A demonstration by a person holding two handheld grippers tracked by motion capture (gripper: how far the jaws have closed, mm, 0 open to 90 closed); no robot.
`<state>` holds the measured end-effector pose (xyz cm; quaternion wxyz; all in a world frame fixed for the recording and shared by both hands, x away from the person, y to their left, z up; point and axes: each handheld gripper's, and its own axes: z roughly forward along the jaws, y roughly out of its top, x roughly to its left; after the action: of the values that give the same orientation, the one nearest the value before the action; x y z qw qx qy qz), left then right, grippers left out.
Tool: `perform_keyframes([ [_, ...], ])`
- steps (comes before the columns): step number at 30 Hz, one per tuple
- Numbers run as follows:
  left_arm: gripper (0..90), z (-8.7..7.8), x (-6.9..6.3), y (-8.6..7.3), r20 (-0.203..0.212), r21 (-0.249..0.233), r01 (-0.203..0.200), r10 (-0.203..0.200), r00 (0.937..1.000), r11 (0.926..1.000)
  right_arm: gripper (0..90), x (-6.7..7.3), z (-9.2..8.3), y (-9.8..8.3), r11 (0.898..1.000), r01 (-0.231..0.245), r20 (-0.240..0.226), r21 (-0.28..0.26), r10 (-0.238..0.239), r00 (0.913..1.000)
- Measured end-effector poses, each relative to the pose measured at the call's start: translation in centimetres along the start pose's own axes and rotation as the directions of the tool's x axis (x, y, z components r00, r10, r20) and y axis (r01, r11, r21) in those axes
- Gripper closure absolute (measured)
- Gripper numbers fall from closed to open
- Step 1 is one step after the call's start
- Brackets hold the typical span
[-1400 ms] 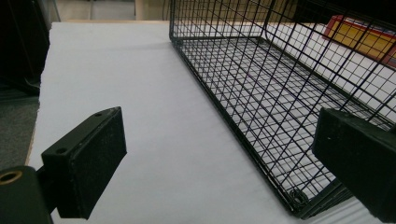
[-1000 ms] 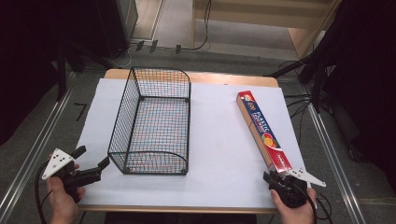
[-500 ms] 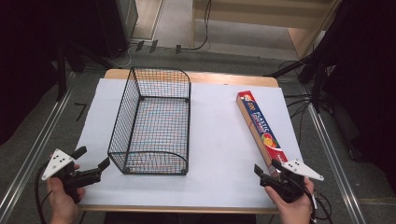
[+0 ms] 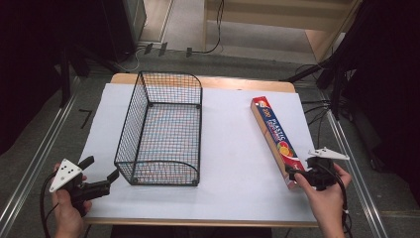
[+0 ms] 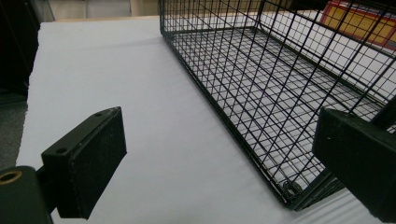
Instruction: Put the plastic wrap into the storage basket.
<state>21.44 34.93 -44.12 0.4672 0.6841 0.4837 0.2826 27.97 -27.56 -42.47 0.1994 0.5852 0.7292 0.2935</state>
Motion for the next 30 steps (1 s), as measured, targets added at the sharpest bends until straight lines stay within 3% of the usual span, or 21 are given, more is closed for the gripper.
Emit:
perform_keyframes([
  [3, 3.4, 0.0, 0.0, 0.0, 0.000, 0.001, -0.002, 0.002, 1.0000, 1.0000, 20.4, -0.3, 0.8, 1.1, 0.997, 0.018, 0.018, 0.076, -0.020, 0.9997],
  [10, 3.5, 0.0, 0.0, 0.0, -0.001, 0.003, -0.002, 0.002, 1.0000, 1.0000, 26.0, -0.5, 2.7, 3.2, 0.977, 0.027, -0.027, 0.210, -0.022, 0.9994],
  [13, 3.4, 0.1, 0.1, 0.0, 0.001, 0.003, -0.003, 0.003, 1.0000, 1.0000, 35.1, -0.2, 3.4, 3.8, 0.975, 0.029, -0.049, 0.220, -0.019, 0.9986],
  [21, 3.5, 0.1, 0.1, 0.0, 0.003, 0.004, -0.004, 0.004, 1.0000, 1.0000, 34.3, 0.4, 5.5, 5.8, 0.953, -0.004, -0.009, 0.304, 0.007, 0.9999],
  [30, 3.5, 0.2, 0.2, 0.0, 0.001, 0.004, -0.002, 0.002, 1.0000, 1.0000, 35.3, 0.1, 7.3, 7.4, 0.936, -0.002, -0.036, 0.353, 0.016, 0.9992],
])
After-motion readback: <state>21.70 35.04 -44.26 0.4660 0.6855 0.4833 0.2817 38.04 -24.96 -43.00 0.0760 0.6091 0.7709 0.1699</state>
